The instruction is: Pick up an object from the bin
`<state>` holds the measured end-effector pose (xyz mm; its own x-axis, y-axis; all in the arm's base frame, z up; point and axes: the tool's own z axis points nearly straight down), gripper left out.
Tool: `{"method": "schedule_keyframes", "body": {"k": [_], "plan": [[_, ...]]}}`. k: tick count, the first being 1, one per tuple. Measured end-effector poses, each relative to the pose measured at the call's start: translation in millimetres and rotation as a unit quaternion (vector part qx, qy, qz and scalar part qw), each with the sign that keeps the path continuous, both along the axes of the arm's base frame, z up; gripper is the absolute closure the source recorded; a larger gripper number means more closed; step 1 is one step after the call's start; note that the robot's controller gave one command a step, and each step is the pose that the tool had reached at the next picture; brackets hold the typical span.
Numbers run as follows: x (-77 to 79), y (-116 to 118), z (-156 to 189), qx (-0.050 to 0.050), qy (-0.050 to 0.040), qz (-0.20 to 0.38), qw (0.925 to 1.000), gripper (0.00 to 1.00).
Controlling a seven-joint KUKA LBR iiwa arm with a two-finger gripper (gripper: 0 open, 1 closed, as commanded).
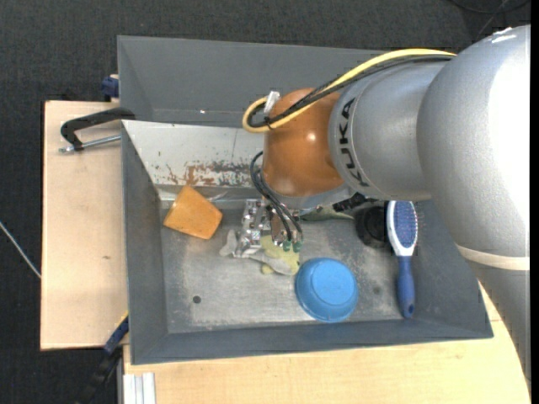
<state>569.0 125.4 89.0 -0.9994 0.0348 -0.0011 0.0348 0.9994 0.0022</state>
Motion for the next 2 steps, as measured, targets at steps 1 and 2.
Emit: {"method": "schedule_keyframes", "body": {"k": [1,2], "plan": [[-26.0,-5,13,0.000,0.0018,-0.177,0.9842,1.00],[-31.2,-14,59,0.001,-0.0024,-0.300,0.9539,1.00]]}}
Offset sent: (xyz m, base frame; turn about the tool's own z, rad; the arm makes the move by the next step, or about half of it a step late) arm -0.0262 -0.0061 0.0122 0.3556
